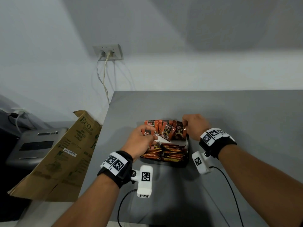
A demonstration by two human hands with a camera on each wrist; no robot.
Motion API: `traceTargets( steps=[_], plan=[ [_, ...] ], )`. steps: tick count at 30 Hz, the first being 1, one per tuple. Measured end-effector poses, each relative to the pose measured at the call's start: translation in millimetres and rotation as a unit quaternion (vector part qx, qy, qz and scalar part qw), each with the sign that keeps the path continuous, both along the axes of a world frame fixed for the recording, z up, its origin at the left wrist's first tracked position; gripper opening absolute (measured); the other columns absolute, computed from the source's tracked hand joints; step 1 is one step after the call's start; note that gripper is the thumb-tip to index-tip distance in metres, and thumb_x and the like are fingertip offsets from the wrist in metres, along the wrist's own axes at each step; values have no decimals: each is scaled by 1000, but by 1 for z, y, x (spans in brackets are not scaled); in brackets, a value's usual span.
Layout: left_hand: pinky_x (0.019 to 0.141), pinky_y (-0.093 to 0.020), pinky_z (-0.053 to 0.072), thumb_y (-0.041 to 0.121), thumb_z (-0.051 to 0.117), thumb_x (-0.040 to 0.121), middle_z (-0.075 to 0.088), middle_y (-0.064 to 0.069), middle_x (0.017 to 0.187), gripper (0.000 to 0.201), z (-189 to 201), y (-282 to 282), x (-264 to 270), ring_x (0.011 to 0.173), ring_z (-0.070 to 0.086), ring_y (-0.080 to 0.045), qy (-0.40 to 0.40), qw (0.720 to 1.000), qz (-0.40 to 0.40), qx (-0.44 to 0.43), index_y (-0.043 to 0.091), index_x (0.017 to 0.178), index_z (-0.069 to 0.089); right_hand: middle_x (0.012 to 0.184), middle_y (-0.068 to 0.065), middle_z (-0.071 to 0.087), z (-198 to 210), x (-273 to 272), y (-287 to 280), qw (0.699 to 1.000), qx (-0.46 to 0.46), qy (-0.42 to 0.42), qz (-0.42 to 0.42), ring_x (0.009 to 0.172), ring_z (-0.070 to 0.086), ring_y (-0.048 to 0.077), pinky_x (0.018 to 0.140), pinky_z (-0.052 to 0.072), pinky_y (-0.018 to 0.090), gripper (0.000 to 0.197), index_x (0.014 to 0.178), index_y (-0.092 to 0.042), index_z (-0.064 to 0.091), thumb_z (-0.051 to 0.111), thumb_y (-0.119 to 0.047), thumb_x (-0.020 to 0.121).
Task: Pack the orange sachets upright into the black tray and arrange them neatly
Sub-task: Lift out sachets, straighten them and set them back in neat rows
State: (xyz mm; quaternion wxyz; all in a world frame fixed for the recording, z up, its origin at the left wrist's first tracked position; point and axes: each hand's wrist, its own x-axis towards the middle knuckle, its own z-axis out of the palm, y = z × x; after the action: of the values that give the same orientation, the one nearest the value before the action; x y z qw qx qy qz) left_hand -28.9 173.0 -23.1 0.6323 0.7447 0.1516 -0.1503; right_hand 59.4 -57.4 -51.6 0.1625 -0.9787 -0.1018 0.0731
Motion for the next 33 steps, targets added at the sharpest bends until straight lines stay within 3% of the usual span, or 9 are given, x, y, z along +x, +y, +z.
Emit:
traceTargets(
  steps=[5,14,18,21,26,30,33],
  plan=[
    [74,-35,59,-8,50,90,70,-15,101,35,-1,-1,1,82,68,-20,-1,1000,1,-1,16,112,64,80,3,63,1,-3,0,1000,7,-6,-9,73,57,22,52,34,26,11,82,-16,57,55,-5,87],
    [75,-36,59,-8,51,90,70,-13,101,35,-3,0,3,83,69,-20,-2,1000,-2,3,16,112,64,86,1,57,-3,-7,0,1000,7,-20,8,78,54,22,61,36,28,7,86,-15,54,59,-15,91],
    [72,-33,59,-7,51,90,70,-12,99,34,-5,1,4,82,69,-19,-4,1000,-1,4,16,111,65,90,-3,52,-2,-9,2,997,52,-56,9,85,52,18,69,42,29,11,86,-17,57,66,-23,88],
    [70,-35,56,-9,51,89,70,-12,95,34,-5,0,6,77,68,-20,-7,1000,2,0,15,109,65,85,-3,59,4,-12,16,999,38,8,25,80,60,19,70,54,34,15,84,-23,57,68,-33,87],
    [67,-34,53,-10,51,88,70,-12,92,35,-3,0,8,75,67,-21,-12,1000,8,-11,14,108,65,96,1,67,4,-11,36,995,-29,62,70,84,64,20,77,58,36,7,86,-23,61,69,-24,86],
    [65,-30,52,-9,51,88,70,-11,94,36,-2,5,6,77,68,-21,-9,1000,12,-12,16,111,64,103,2,67,2,-9,38,995,-13,84,60,90,64,21,83,57,36,12,100,-20,69,67,-19,88],
    [66,-31,53,-9,51,89,70,-14,96,35,-4,8,5,78,67,-21,-8,1000,15,-12,15,111,64,104,2,67,1,-8,40,995,9,77,54,90,64,20,83,58,38,13,100,-21,70,66,-19,87]
  ],
)
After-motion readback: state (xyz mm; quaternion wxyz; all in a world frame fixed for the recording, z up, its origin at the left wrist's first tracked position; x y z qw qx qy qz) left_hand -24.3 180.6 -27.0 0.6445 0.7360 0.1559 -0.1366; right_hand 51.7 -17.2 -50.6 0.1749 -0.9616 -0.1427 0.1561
